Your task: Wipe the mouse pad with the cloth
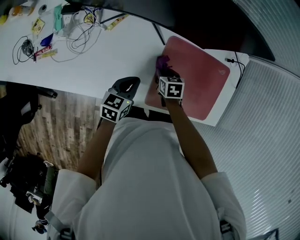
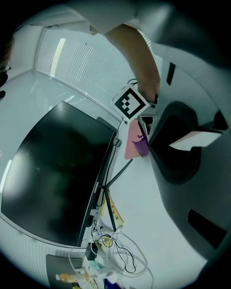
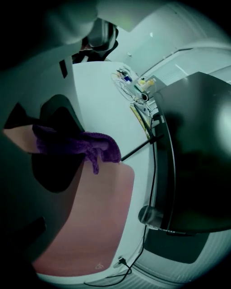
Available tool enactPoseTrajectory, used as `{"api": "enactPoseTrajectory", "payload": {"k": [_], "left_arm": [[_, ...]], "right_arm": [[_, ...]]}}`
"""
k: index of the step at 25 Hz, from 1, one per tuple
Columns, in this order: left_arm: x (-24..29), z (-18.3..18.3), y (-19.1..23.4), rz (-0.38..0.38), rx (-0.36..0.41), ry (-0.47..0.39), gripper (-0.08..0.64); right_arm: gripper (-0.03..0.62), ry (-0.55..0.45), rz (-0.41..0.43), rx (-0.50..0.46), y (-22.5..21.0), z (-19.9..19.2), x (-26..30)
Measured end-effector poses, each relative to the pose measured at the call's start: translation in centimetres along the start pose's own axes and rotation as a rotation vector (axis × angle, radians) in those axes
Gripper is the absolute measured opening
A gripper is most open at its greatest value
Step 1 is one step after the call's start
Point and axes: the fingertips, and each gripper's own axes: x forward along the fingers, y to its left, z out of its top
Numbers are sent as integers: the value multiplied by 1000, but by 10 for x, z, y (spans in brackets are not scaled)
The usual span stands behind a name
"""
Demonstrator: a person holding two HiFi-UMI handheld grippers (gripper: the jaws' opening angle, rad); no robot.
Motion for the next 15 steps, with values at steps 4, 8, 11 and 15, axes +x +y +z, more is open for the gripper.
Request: {"api": "enactPoseTrajectory", "payload": {"k": [4, 8, 11, 15], "left_arm": [[-2, 12, 1, -7, 8, 0, 17], [2, 25, 4, -16, 29, 1, 17], [7, 27, 3, -20, 34, 11, 17], [14, 28, 0, -24, 38, 29, 17]], "right_arm": [[130, -36, 28, 15, 7, 23, 2], [130, -71, 20, 1, -1, 48, 7], [130, -89, 13, 7, -11, 59, 9], [130, -95, 9, 29, -28, 63, 18]]}}
